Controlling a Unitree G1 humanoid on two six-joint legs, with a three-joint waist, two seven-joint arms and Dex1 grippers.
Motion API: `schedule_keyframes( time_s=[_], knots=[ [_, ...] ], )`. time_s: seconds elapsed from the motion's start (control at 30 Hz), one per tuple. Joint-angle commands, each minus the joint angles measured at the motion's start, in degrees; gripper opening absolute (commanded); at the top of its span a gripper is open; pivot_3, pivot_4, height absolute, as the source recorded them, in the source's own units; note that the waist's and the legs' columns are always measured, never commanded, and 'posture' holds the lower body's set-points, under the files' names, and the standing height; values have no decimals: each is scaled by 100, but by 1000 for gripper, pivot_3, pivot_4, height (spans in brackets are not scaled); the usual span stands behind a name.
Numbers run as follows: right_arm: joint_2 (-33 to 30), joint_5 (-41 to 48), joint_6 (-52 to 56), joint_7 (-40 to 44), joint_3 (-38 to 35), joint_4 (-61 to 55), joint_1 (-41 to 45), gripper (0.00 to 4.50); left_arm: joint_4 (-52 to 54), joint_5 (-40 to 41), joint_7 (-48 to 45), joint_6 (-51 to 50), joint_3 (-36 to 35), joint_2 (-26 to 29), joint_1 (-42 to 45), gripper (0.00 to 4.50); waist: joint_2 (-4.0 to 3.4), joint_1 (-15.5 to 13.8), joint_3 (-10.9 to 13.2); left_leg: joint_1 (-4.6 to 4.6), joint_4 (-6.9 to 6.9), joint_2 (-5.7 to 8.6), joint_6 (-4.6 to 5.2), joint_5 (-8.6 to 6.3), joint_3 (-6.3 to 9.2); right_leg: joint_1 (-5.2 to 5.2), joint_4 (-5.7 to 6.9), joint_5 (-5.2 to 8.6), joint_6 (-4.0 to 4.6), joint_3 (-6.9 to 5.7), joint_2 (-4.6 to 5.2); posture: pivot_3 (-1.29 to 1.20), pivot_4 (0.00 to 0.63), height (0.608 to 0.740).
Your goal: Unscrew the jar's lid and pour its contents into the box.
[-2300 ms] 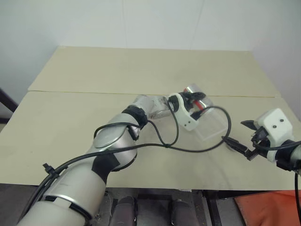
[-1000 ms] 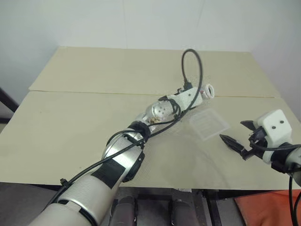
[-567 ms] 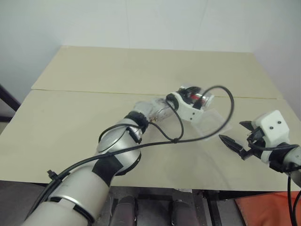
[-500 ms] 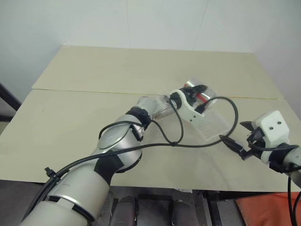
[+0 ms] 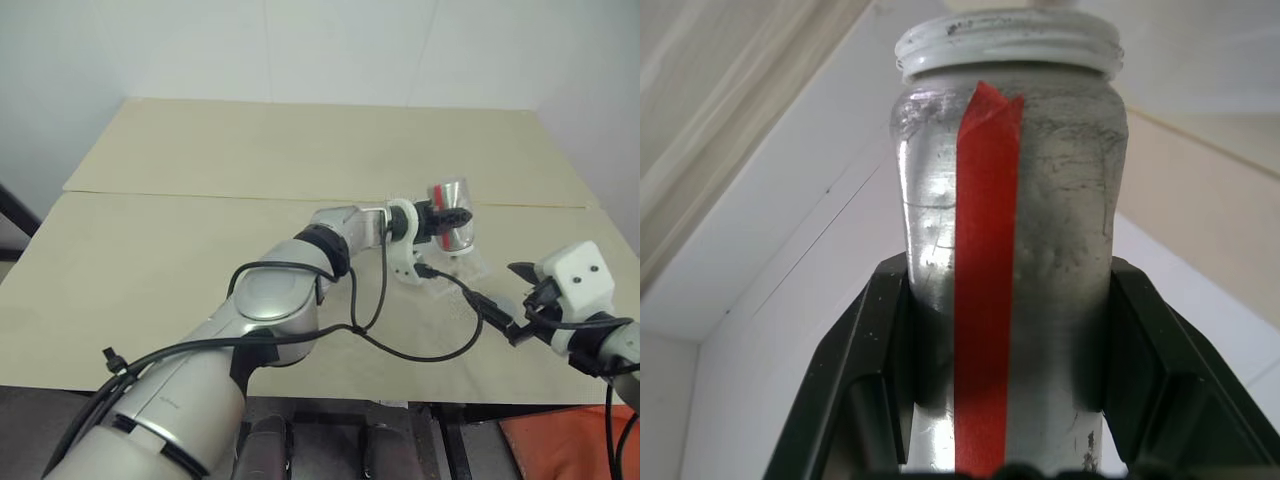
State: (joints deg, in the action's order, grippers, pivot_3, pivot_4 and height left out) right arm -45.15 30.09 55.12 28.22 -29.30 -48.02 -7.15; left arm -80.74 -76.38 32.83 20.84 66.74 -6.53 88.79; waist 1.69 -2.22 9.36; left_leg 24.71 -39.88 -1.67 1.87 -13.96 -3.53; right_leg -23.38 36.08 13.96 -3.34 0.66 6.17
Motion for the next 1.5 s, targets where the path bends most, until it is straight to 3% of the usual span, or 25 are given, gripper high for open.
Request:
schedule_keyframes(
  time_s=[0.03,0.13,0.43,0.7,0.9,1.13,1.5],
  knots=[
    [-45,-12,-61,-28,-199,-203,-20,4462,8,133,-81,-74,-106,-105,160,2138,0,0,0,0,0,0,0,0,0,0,0,0,0,0,0,0,150,740],
    [-80,-91,-126,-10,-143,-151,-60,4462,3,477,-349,15,-459,-88,69,2138,0,1,0,0,0,0,0,0,0,0,0,0,0,0,0,0,150,740],
    [-123,-168,-245,71,-35,60,33,4462,172,2844,-1764,653,-2817,88,-423,2138,-2,9,-1,0,-3,-1,0,0,0,-1,3,0,1,0,2,0,150,740],
    [-235,-238,-554,247,-2,414,288,4462,655,6494,-4598,387,-6189,94,-1264,2138,-11,88,-6,-5,-6,-2,0,1,-1,2,9,-1,2,-1,2,0,150,740],
    [-104,-339,-749,154,390,635,677,4462,1495,7994,-5254,-141,-7386,-35,-1878,2138,-11,112,-7,-7,-11,-2,0,1,5,9,9,-2,1,-4,2,0,150,740],
    [-38,-576,-915,62,805,683,736,4462,1912,7753,-4897,188,-7093,-100,-2809,2138,-13,117,-7,-21,-11,1,0,1,4,24,7,-3,0,-3,2,0,150,740],
    [2,-591,-784,1,815,528,699,4462,2338,7565,-4614,1077,-6632,-221,-3990,2138,-15,119,-9,-26,-10,-1,1,1,8,27,7,-4,1,-1,2,0,150,740]
  ],
)
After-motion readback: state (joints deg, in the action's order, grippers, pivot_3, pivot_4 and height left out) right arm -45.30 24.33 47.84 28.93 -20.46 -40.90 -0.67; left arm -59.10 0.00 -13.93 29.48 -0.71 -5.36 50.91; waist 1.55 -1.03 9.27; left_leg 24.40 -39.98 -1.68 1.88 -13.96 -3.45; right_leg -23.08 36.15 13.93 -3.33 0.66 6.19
